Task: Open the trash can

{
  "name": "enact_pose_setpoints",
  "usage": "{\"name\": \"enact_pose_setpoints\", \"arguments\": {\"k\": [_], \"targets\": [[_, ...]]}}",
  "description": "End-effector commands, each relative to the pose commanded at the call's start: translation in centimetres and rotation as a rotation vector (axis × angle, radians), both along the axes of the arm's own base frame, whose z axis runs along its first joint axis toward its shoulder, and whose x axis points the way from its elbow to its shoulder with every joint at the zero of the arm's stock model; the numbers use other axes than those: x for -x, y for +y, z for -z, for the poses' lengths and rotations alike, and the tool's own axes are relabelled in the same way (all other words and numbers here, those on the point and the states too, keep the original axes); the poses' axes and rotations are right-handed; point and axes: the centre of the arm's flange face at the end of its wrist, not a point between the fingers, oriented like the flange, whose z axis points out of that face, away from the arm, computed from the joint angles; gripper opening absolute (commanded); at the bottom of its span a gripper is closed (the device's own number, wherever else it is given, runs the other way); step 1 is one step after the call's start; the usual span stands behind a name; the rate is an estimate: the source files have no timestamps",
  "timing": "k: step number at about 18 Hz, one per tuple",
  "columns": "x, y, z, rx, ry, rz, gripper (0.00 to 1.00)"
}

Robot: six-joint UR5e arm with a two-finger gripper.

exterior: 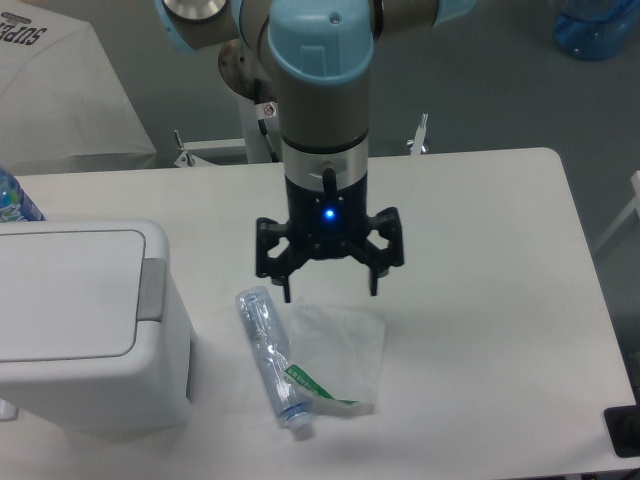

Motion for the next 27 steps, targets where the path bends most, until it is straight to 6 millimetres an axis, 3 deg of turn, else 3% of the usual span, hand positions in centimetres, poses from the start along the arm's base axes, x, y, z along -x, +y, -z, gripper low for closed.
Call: {"name": "enact_pose_setpoints", "arguments": {"k": [4,12,27], "targets": [[-2.2,-0.7,0.6,0.009,-0.018,0.016,1.00],[-7.0,1.6,1.1,0.018,-0.027,0.091,1.00],[-8.4,2.6,1.6,0.021,-0.044,0.089,1.00]]}}
